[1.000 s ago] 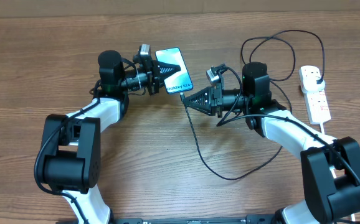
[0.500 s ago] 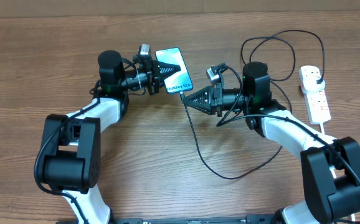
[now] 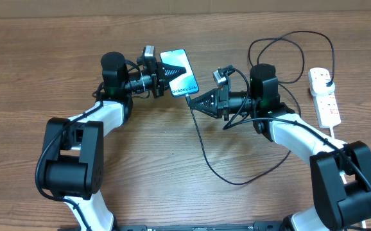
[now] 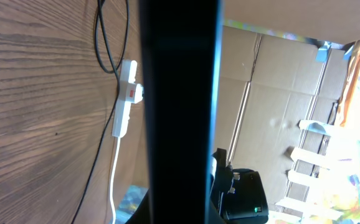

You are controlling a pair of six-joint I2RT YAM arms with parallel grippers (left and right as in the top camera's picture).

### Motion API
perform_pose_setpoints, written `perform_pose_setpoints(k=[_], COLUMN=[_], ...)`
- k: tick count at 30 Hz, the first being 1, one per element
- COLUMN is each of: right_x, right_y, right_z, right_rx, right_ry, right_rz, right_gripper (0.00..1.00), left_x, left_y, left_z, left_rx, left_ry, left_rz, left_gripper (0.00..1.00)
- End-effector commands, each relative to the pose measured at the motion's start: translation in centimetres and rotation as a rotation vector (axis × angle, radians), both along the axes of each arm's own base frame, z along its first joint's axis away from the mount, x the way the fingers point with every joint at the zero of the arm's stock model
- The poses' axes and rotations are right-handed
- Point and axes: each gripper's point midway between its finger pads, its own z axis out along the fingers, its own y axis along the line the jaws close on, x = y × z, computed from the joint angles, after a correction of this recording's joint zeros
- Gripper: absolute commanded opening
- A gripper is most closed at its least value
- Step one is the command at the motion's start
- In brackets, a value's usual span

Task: Plug charger to phone and switch on socket

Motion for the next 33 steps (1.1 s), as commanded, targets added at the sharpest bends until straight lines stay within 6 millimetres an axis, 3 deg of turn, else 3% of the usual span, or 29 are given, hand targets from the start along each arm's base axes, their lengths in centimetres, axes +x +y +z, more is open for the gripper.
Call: perform_pose_setpoints(k=[1, 33], right_x=[0.11, 0.22], right_y=[-0.25, -0.29], right_z=[0.60, 0.37], right_rx=[0.001, -0.005], right_ry=[-0.014, 0.025], right_rz=[-0.019, -0.033], right_gripper=[0.04, 0.04], left_x=[-0.42, -0.96], left_y=[-0.51, -1.33], left_z=[0.67, 0.82], left_rx=[0.000, 0.005], left_ry=[-0.044, -0.086], left_rz=[-0.030, -0.060], left_gripper=[0.04, 0.04])
